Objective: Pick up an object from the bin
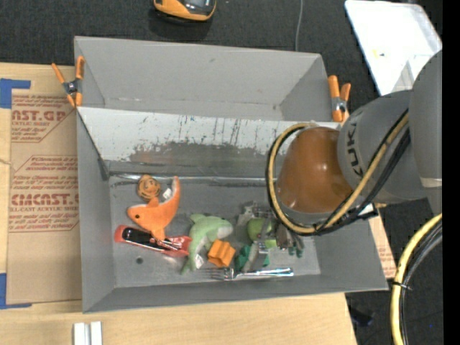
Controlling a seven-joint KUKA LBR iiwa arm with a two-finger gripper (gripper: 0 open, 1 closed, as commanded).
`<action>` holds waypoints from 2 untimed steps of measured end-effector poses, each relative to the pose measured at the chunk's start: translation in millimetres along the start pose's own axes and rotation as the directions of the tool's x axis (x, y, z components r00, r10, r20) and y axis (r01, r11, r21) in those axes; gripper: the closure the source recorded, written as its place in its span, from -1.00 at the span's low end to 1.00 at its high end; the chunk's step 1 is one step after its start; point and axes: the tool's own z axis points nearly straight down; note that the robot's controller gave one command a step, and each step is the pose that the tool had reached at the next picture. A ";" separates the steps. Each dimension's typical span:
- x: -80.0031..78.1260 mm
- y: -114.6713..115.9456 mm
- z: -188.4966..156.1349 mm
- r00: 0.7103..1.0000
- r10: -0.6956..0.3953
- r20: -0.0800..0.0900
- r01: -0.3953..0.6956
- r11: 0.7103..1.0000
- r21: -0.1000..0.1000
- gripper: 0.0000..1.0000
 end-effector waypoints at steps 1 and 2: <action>4.8 -0.2 1.1 0.986 -0.163 0.019 0.163 0.987 0.000 -1.00; 10.4 0.1 2.7 0.999 0.024 0.024 -0.024 1.000 -0.004 -1.00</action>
Offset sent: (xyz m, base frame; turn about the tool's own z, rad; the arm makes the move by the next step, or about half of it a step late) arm -0.0221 0.0015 -0.0084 -0.1628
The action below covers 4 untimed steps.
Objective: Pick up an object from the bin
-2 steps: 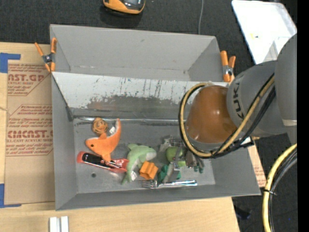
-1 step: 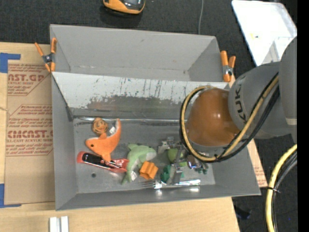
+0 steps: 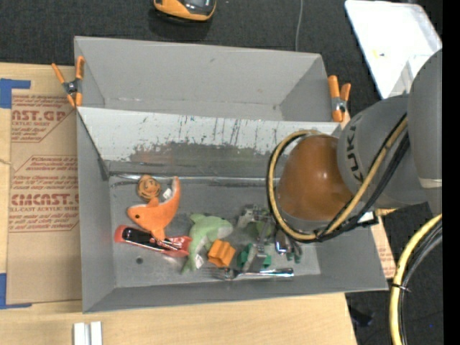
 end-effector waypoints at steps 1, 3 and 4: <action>-23.0 -62.1 3.2 0.979 -0.204 -0.005 0.204 0.979 -0.002 -1.00; -11.8 -56.9 2.2 0.974 -0.225 0.015 0.225 0.974 -0.001 -1.00; -20.7 -64.1 3.7 0.976 -0.218 0.009 0.218 0.976 0.003 -1.00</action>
Offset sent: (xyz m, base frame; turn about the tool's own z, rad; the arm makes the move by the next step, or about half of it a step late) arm -0.0027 0.0297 -0.0057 -0.2217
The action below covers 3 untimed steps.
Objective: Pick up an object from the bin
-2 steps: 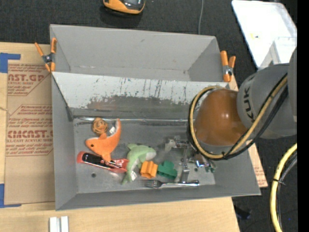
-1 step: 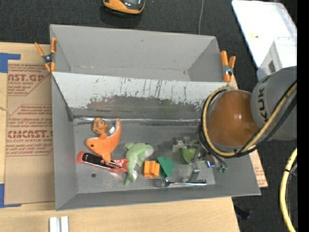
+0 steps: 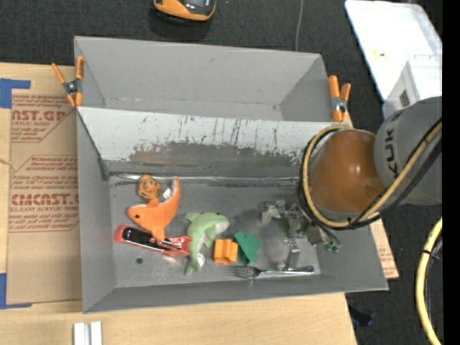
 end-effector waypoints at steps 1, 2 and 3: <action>-12.2 -29.4 1.3 0.999 -0.048 0.003 0.048 0.999 -0.007 -1.00; -8.9 -63.5 1.0 0.998 -0.062 0.006 0.062 0.998 0.000 -1.00; -30.5 -49.4 -12.4 0.953 -0.303 0.005 0.303 0.953 0.000 -1.00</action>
Offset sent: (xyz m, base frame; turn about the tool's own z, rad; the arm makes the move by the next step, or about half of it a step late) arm 0.0081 0.0004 -0.0017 -0.1484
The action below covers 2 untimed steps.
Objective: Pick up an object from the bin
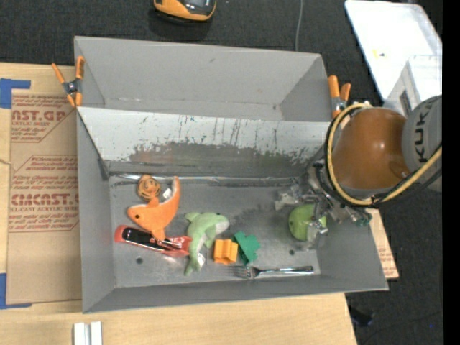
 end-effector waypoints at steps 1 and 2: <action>39.6 2.3 10.0 0.995 0.098 -0.001 -0.098 0.995 -0.001 -1.00; 40.1 4.9 -7.2 0.994 0.108 -0.014 -0.109 0.994 -0.008 -1.00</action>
Offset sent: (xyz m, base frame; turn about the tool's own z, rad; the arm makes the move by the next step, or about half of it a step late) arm 0.0024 0.0008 0.1170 -0.0151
